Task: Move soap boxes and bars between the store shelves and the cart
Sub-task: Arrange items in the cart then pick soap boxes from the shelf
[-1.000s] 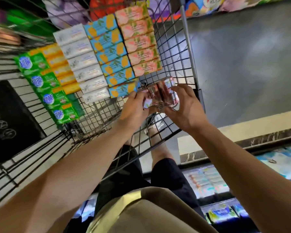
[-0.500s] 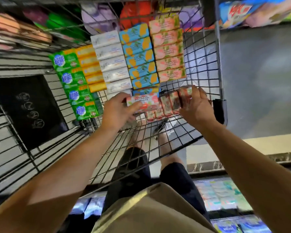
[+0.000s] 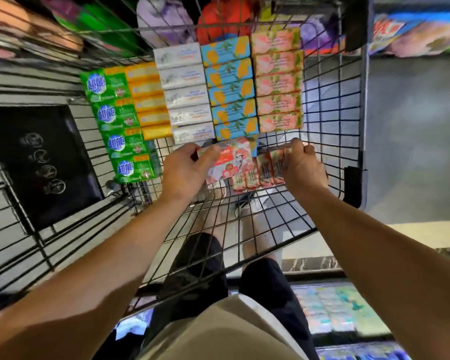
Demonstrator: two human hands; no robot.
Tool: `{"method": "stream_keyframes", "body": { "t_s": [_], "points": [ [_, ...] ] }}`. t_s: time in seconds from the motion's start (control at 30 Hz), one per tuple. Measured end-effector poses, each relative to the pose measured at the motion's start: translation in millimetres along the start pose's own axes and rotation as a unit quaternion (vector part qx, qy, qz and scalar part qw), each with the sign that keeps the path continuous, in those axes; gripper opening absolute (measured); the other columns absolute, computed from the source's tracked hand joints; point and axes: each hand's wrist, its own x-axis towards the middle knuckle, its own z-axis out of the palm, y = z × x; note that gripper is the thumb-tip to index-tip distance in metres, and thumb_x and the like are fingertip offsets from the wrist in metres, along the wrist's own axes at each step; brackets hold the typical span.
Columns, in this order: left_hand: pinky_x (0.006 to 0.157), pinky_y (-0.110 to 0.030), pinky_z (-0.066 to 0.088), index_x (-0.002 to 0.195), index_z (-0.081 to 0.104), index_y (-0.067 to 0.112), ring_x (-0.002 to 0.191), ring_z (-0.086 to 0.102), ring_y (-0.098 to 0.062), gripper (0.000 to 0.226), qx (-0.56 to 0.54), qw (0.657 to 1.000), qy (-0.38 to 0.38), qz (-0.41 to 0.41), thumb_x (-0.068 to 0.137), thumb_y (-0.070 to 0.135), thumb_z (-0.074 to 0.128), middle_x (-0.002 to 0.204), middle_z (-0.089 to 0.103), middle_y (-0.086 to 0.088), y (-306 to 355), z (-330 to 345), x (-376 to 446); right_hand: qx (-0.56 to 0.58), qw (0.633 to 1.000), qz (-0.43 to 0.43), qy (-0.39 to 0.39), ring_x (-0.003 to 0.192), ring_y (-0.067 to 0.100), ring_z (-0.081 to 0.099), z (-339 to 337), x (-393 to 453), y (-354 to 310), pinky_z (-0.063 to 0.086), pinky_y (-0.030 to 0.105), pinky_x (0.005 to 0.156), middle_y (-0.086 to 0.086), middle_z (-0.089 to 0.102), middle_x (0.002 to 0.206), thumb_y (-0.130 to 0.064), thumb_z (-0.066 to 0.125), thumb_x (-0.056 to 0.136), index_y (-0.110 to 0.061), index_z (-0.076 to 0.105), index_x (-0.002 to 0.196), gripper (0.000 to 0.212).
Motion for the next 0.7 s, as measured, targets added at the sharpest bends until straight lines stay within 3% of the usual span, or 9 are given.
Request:
{"method": "stream_keyframes", "body": {
  "t_s": [0.13, 0.2, 0.27, 0.37, 0.43, 0.5, 0.57, 0.63, 0.7],
  "points": [
    [0.045, -0.013, 0.031, 0.063, 0.046, 0.023, 0.050, 0.050, 0.007, 0.040, 0.007, 1.000, 0.007, -0.005, 0.097, 0.041, 0.056, 0.058, 0.047, 0.008, 11, -3, -10, 0.084, 0.996, -0.016, 0.015, 0.092, 0.036, 0.061, -12, -9, 7, 0.043, 0.034, 0.073, 0.009, 0.052, 0.105, -0.014, 0.056, 0.094, -0.024, 0.041, 0.131, 0.041],
    [0.046, -0.017, 0.030, 0.064, 0.046, 0.019, 0.052, 0.048, -0.002, 0.044, -0.001, 1.000, 0.004, -0.014, 0.098, 0.047, 0.052, 0.060, 0.047, 0.004, 19, -7, -17, 0.160, 0.986, -0.041, 0.028, 0.084, 0.025, 0.059, -24, -24, 8, 0.045, 0.031, 0.072, 0.004, 0.056, 0.100, -0.023, 0.059, 0.092, -0.026, 0.044, 0.131, 0.042],
    [0.047, -0.019, 0.029, 0.067, 0.049, 0.011, 0.056, 0.047, -0.012, 0.050, -0.022, 0.999, -0.001, -0.031, 0.098, 0.050, 0.051, 0.063, 0.049, -0.002, 29, -13, -25, 0.255, 0.963, -0.077, 0.031, 0.084, 0.017, 0.064, -39, -46, 10, 0.056, 0.031, 0.068, -0.001, 0.065, 0.102, -0.020, 0.067, 0.087, -0.025, 0.043, 0.130, 0.050],
    [0.056, -0.035, 0.038, 0.072, 0.054, 0.001, 0.061, 0.056, -0.025, 0.067, -0.062, 0.997, -0.009, -0.038, 0.088, 0.066, 0.051, 0.068, 0.058, -0.018, 49, -22, -38, 0.367, 0.926, -0.086, 0.028, 0.085, 0.005, 0.066, -60, -82, 16, 0.058, 0.021, 0.068, -0.012, 0.064, 0.100, -0.015, 0.071, 0.088, -0.027, 0.042, 0.132, 0.054],
    [0.056, -0.040, 0.048, 0.070, 0.053, 0.002, 0.056, 0.059, -0.018, 0.067, -0.097, 0.994, -0.029, -0.033, 0.083, 0.068, 0.056, 0.063, 0.056, -0.011, 67, -30, -49, 0.403, 0.910, -0.082, 0.046, 0.082, -0.003, 0.065, -70, -102, 24, 0.056, 0.022, 0.075, -0.020, 0.063, 0.095, -0.013, 0.070, 0.088, -0.027, 0.042, 0.137, 0.057],
    [0.057, -0.042, 0.058, 0.077, 0.053, -0.003, 0.064, 0.064, -0.022, 0.066, -0.139, 0.988, -0.058, -0.027, 0.079, 0.062, 0.067, 0.069, 0.055, -0.009, 89, -32, -63, 0.439, 0.893, -0.079, 0.064, 0.075, -0.011, 0.064, -80, -118, 36, 0.054, 0.018, 0.072, -0.023, 0.061, 0.090, -0.011, 0.069, 0.088, -0.028, 0.042, 0.135, 0.057],
    [0.057, -0.037, 0.060, 0.078, 0.053, 0.000, 0.067, 0.065, -0.021, 0.050, -0.172, 0.981, -0.088, -0.014, 0.081, 0.046, 0.074, 0.072, 0.055, -0.008, 112, -30, -80, 0.468, 0.876, -0.078, 0.087, 0.076, -0.005, 0.065, -90, -132, 53, 0.053, 0.020, 0.070, -0.022, 0.060, 0.091, -0.009, 0.069, 0.088, -0.031, 0.039, 0.132, 0.057],
    [0.056, -0.030, 0.059, 0.075, 0.047, 0.008, 0.056, 0.061, -0.009, 0.035, -0.188, 0.976, -0.111, 0.004, 0.085, 0.029, 0.073, 0.064, 0.051, 0.004, 135, -24, -98, 0.490, 0.861, -0.074, 0.116, 0.079, 0.011, 0.067, -102, -142, 74, 0.053, 0.028, 0.070, -0.019, 0.060, 0.094, -0.010, 0.069, 0.087, -0.028, 0.035, 0.133, 0.060],
    [0.054, -0.029, 0.058, 0.080, 0.053, 0.012, 0.055, 0.063, -0.010, 0.025, -0.199, 0.971, -0.127, 0.027, 0.083, 0.025, 0.073, 0.069, 0.058, 0.005, 156, -13, -114, 0.520, 0.840, -0.065, 0.141, 0.072, 0.020, 0.066, -112, -148, 101, 0.052, 0.026, 0.060, -0.009, 0.061, 0.097, -0.008, 0.069, 0.087, -0.022, 0.035, 0.132, 0.059]
  ]
}}
